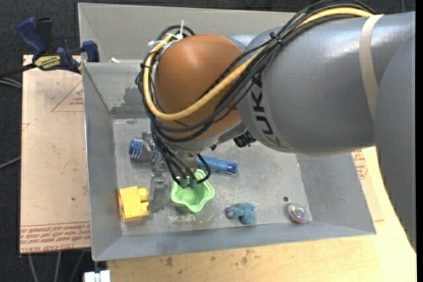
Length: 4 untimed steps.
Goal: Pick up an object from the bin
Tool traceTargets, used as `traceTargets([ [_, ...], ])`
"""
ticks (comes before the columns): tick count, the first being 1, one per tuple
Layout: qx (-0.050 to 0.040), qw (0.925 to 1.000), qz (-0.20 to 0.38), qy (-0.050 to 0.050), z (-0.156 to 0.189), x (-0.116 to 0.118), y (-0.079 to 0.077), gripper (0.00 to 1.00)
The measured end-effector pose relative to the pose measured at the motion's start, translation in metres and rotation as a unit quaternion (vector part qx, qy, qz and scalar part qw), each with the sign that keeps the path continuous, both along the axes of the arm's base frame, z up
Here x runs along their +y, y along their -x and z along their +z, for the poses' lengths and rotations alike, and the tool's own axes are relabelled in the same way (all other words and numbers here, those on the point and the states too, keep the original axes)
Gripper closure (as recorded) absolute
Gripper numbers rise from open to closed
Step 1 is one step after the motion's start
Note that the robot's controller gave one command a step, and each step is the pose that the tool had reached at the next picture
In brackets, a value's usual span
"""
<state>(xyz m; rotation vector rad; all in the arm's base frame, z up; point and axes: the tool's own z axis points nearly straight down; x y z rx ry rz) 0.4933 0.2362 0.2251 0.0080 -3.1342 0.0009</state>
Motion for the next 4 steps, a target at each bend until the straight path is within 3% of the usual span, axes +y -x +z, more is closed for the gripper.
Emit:
traceTargets([
  [1,-0.0007,0.9887,-0.15,0.002,-0.144,-0.027,0.001,0.0],
  [2,-0.0059,0.9988,0.049,-0.002,-0.155,0.005,-0.001,0.0],
  [3,-0.0041,0.9988,0.048,-0.001,-0.155,0.005,-0.001,1.0],
  [4,-0.0045,0.9995,0.031,-0.001,-0.152,-0.002,-0.011,1.0],
])
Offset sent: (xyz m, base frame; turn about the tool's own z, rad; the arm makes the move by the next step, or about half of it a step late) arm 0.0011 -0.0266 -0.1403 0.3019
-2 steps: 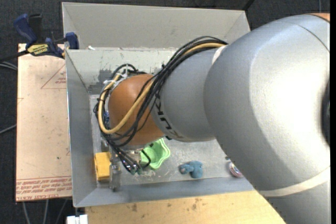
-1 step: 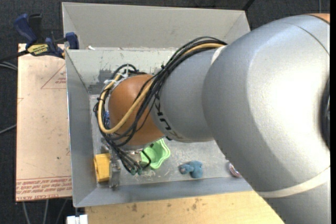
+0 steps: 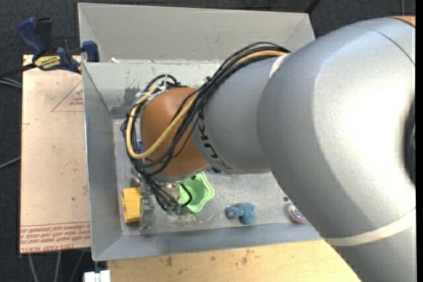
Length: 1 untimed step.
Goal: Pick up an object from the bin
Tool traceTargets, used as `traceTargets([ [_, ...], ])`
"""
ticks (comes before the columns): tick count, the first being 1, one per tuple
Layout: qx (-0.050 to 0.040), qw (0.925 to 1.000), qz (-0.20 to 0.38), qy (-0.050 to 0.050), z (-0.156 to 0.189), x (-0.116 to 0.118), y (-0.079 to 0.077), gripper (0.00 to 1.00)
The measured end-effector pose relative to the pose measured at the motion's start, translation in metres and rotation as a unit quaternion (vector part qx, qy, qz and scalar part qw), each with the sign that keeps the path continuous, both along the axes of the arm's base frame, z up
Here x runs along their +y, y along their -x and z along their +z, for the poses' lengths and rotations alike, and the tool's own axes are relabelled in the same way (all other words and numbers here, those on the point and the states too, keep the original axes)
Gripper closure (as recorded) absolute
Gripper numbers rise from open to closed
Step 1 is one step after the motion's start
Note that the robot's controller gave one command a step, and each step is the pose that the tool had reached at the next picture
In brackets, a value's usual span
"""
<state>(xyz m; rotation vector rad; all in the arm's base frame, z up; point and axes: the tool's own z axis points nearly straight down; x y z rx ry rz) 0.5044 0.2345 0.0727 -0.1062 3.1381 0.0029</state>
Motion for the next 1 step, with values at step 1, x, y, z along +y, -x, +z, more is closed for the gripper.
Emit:
traceTargets([
  [1,-0.0028,0.9999,0.013,-0.001,0.1575,-0.0116,0.0145,1.0],
])
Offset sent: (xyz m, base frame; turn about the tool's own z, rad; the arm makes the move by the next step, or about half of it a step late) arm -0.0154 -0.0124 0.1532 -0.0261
